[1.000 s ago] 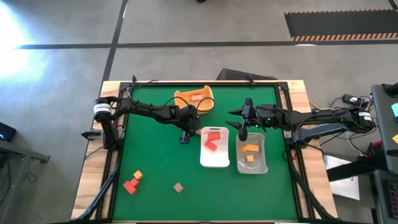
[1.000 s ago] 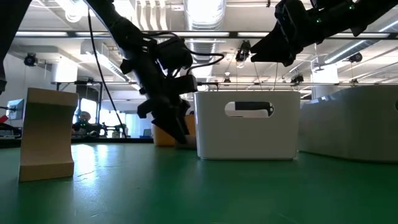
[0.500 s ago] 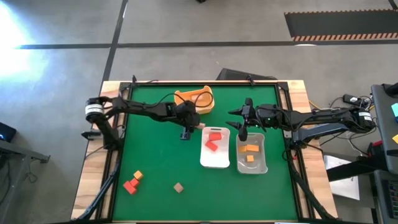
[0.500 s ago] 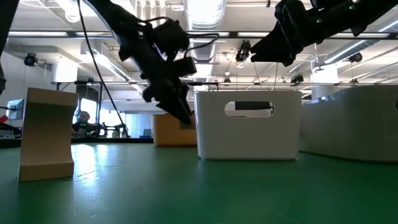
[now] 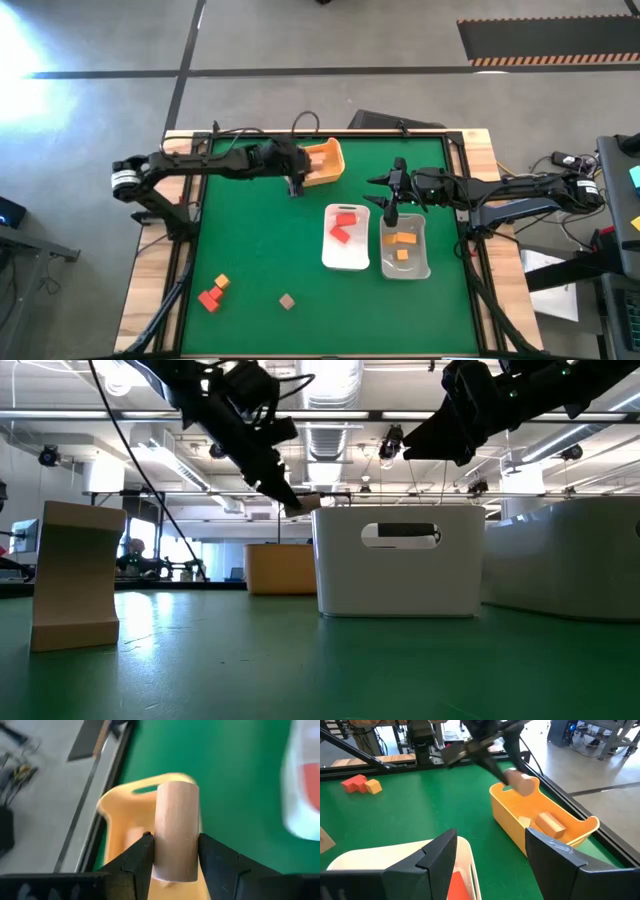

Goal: Sort & place blocks by color
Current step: Put the brown block into the yellow bin

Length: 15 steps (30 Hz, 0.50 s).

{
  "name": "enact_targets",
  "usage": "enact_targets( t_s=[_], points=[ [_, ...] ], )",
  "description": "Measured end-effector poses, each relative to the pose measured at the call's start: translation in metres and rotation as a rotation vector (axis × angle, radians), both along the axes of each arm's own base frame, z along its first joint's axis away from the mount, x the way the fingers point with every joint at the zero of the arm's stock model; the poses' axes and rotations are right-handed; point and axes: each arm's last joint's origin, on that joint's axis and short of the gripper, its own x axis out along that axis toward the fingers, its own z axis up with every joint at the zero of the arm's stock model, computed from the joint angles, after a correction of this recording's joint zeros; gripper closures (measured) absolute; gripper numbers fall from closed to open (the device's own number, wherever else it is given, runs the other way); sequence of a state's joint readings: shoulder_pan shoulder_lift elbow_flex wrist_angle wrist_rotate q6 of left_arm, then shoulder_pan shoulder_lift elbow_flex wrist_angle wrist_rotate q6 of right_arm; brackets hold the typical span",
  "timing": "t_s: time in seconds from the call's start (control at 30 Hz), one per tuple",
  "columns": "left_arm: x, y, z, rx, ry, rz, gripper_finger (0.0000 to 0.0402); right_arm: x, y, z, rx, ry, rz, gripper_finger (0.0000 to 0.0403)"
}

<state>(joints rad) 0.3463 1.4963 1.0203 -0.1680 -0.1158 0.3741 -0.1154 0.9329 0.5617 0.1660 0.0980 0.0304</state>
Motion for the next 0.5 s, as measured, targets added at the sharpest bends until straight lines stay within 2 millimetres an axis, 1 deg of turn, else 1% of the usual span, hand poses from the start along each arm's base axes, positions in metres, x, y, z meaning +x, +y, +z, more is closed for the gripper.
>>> enact_targets(
  t_s=[0.13,0.3,0.4,0.5],
  points=[
    [-0.003,0.021,-0.013,-0.031,0.029,0.080,0.0271,0.000,0.000,0.000,-0.011,0.002,0.003,0.0184],
    [-0.007,0.040,-0.030,-0.053,0.076,0.140,0.0270,0.000,0.000,0.000,-0.013,0.006,0.004,0.0184],
    [-0.007,0.048,-0.037,-0.062,0.097,0.161,0.0270,0.000,0.000,0.000,-0.012,0.008,0.004,0.0184],
    [-0.007,0.049,-0.041,-0.067,0.107,0.165,0.0270,0.000,0.000,-0.001,-0.012,0.008,0.004,0.0184]
  ],
)
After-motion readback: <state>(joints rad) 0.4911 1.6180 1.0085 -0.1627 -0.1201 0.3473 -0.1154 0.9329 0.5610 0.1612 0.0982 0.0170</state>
